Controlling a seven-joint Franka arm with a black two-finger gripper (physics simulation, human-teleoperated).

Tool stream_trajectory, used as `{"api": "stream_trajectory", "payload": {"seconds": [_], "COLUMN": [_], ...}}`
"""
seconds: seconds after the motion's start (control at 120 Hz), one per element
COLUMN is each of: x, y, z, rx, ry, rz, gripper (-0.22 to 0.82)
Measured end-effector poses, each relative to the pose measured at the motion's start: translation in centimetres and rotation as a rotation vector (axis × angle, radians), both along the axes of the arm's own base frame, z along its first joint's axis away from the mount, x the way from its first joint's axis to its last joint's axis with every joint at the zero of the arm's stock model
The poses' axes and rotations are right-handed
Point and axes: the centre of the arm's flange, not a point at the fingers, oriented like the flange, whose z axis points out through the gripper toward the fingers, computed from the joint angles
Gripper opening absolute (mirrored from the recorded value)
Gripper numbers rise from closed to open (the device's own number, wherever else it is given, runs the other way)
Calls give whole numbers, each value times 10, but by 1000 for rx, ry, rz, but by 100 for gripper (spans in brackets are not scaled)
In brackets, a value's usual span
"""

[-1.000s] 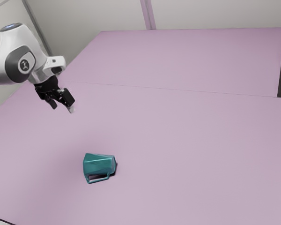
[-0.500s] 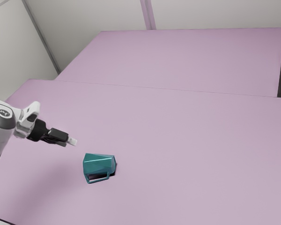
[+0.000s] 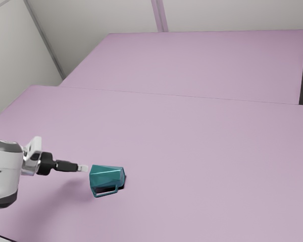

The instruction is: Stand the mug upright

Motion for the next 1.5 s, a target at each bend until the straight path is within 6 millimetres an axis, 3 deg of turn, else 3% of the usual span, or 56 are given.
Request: {"api": "stream_trajectory", "payload": {"seconds": [0.3,0.542,0.883,1.308,1.5], "x": [-8,-1,2,4,8], "y": [-8,-30,-43,-52,-54], "z": [-16,-21,-28,-31,-25], "rx": [62,85,113,146,171], "ry": [-61,-105,-134,-153,-177], "rz": [-96,-172,-208,-223,-235], "gripper": [60,60,60,18,8]}}
